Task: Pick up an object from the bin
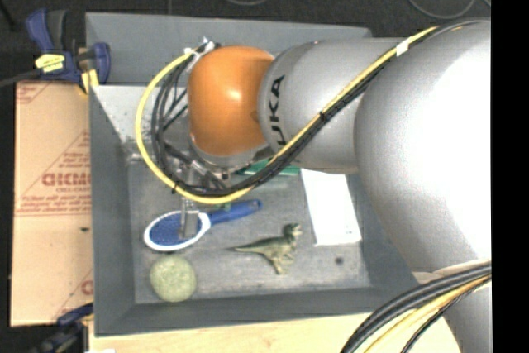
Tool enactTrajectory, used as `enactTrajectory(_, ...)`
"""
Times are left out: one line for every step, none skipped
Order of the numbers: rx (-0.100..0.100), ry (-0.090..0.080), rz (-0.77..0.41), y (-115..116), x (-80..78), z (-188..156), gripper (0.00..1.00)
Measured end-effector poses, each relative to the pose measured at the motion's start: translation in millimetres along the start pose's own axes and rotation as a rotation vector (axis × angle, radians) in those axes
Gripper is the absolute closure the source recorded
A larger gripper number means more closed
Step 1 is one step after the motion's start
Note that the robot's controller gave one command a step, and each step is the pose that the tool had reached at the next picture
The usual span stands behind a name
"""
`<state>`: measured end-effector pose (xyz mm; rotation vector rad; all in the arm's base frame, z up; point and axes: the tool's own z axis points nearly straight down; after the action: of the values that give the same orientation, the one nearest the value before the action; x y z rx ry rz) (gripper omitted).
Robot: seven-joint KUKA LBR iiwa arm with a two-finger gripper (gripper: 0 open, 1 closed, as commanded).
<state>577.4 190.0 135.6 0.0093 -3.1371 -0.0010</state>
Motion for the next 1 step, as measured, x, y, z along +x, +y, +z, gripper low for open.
enactTrajectory(-0.001, -0.007, 0.004, -0.9, -1.6, -5.0, 0.0)
